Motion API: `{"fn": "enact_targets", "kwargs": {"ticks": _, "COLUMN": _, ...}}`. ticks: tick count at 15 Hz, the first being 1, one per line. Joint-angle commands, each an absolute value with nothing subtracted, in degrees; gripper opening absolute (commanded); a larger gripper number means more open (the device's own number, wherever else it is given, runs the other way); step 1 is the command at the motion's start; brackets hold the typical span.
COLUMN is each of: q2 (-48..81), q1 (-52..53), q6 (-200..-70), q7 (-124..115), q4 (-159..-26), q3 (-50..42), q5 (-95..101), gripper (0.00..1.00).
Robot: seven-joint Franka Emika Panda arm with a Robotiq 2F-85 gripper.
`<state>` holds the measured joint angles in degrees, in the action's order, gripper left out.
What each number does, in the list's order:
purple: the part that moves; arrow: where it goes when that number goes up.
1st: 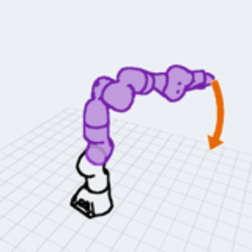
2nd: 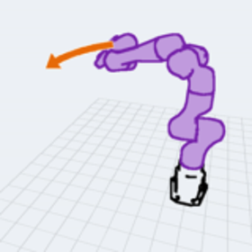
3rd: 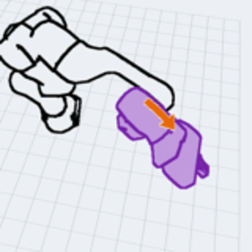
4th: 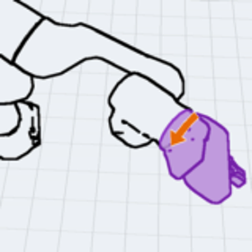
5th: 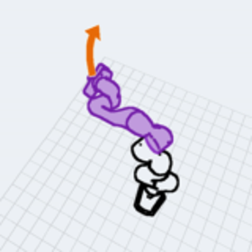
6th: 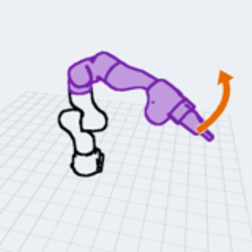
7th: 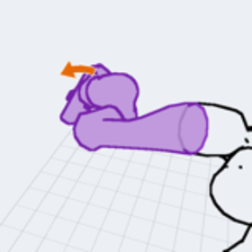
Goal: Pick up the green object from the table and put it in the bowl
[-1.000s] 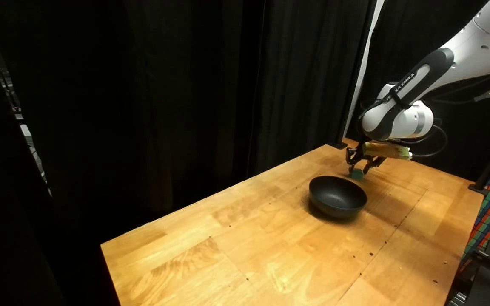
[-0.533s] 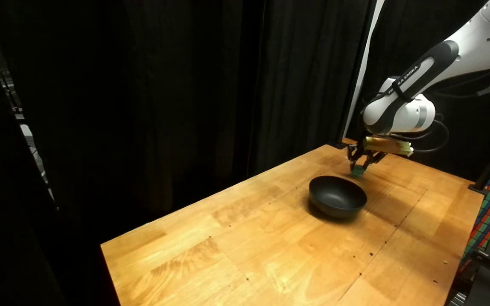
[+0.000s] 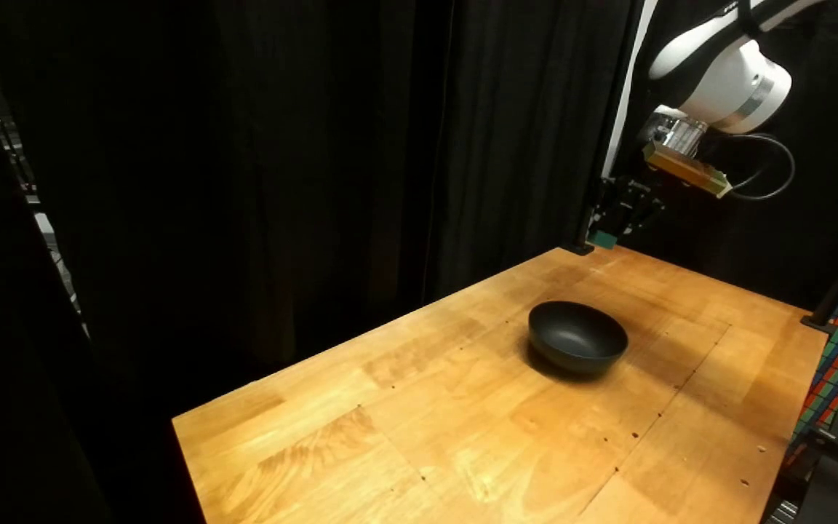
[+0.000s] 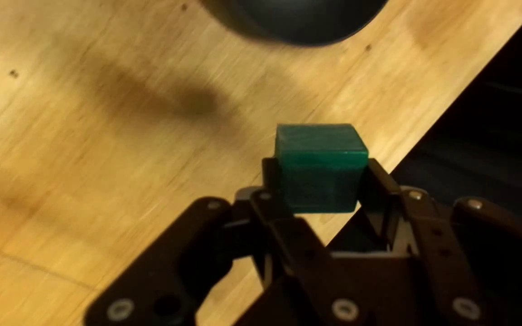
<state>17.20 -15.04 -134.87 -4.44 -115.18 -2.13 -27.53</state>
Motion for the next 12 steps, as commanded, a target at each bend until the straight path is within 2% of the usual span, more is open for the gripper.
{"fn": "enact_targets", "kwargs": {"ticks": 1, "q2": 13.14, "q1": -14.77, "q6": -128.00, "q7": 2.81, "q4": -117.91, "q3": 0.45, "q5": -38.50, "gripper": 0.21}}
{"fn": "enact_targets", "kwargs": {"ticks": 4, "q2": 12.55, "q1": -13.44, "q6": -119.01, "q7": 7.03, "q4": -118.71, "q3": 0.30, "q5": -44.41, "gripper": 0.21}}
{"fn": "enact_targets", "kwargs": {"ticks": 5, "q2": 12.69, "q1": -13.00, "q6": -114.85, "q7": 7.16, "q4": -118.62, "q3": -0.24, "q5": -44.20, "gripper": 0.71}}
{"fn": "enact_targets", "kwargs": {"ticks": 6, "q2": 12.86, "q1": -12.67, "q6": -111.09, "q7": 6.77, "q4": -118.43, "q3": -0.78, "q5": -43.71, "gripper": 0.73}}
{"fn": "enact_targets", "kwargs": {"ticks": 10, "q2": 11.24, "q1": -11.66, "q6": -104.42, "q7": 3.61, "q4": -117.98, "q3": -4.12, "q5": -35.24, "gripper": 0.99}}
{"fn": "enact_targets", "kwargs": {"ticks": 12, "q2": 8.37, "q1": -11.55, "q6": -105.07, "q7": 3.60, "q4": -119.56, "q3": -5.61, "q5": -30.75, "gripper": 1.00}}
